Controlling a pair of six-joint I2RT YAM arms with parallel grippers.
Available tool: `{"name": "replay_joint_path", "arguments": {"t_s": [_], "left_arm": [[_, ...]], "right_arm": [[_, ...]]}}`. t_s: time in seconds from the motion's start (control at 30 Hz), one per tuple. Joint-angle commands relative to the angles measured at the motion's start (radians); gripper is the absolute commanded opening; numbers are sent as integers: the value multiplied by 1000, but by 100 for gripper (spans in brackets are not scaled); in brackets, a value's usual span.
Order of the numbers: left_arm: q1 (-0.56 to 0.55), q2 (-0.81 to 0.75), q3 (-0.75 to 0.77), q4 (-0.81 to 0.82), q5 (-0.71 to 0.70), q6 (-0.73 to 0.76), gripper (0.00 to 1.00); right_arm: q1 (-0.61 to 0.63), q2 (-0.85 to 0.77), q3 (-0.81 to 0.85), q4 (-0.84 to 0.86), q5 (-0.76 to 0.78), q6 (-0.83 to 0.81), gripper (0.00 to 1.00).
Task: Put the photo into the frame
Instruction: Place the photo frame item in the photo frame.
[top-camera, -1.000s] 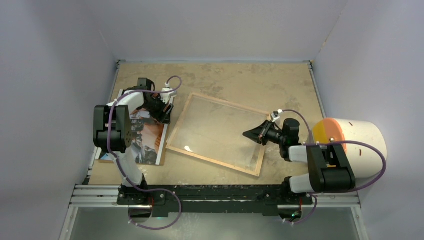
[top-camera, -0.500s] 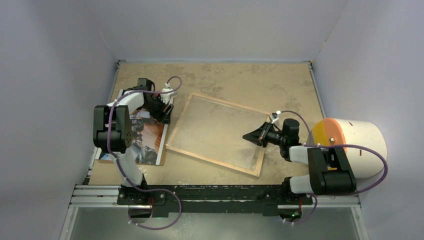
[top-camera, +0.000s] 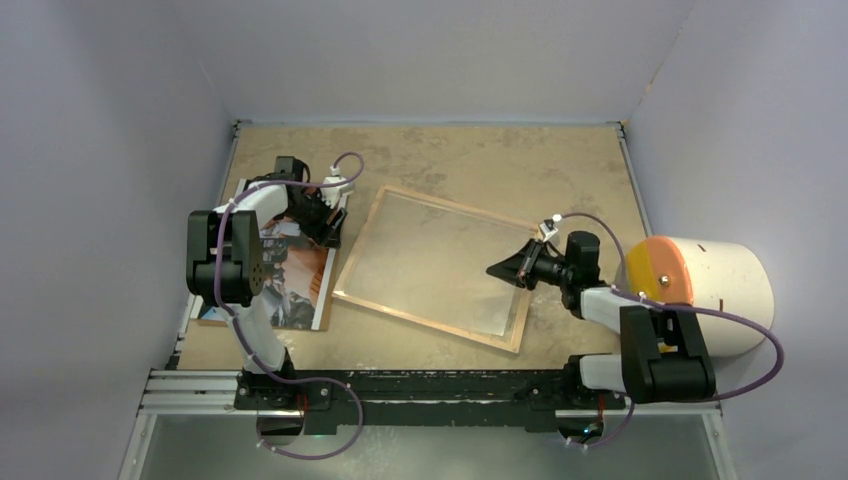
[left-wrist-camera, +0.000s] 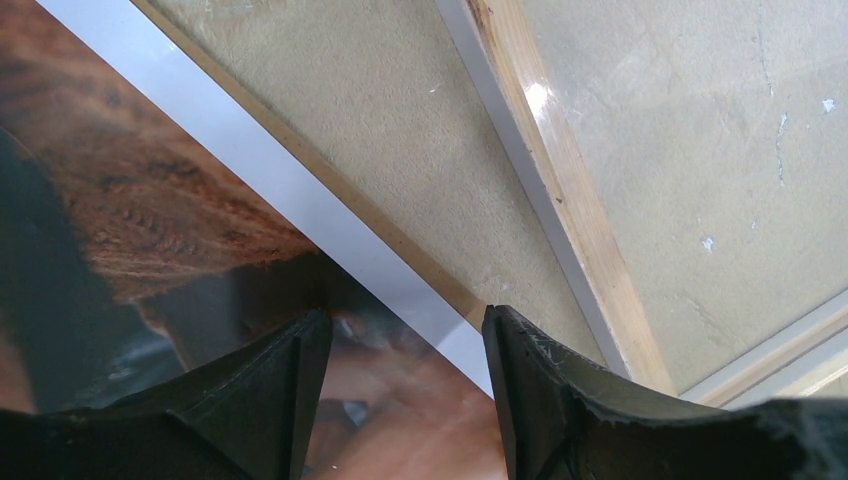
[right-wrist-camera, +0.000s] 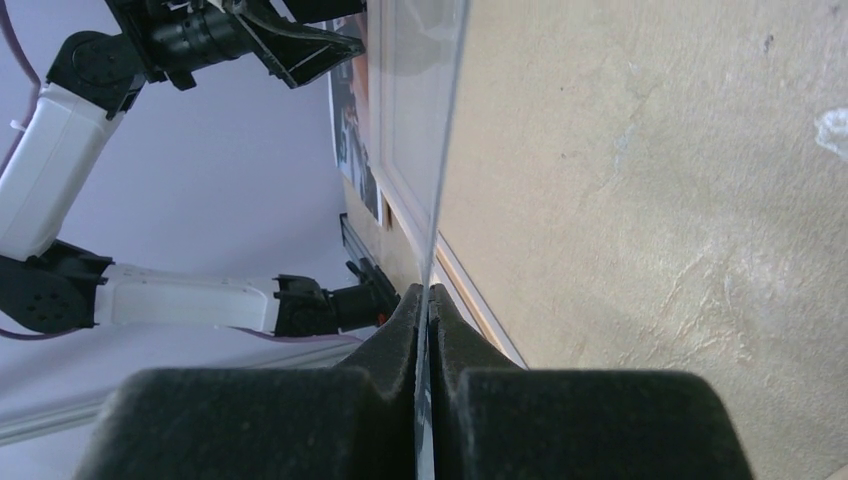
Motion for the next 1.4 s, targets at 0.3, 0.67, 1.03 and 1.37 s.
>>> {"name": "replay_joint_path", "arguments": {"t_s": [0.3, 0.67, 1.03, 1.37], "left_arm": [[-14, 67, -55, -34, -14, 15, 61], [-14, 69, -52, -37, -8, 15, 61], [-14, 61, -55, -39, -8, 16, 61], [-15, 58, -52, -45, 1, 18, 61]], "right_arm": [[-1, -8, 73, -68, 17, -64, 0], [-1, -26, 91, -132, 6, -104, 0], [-2, -73, 127, -273, 27, -151, 0], [-5, -74, 139, -293, 31, -163, 0]]}}
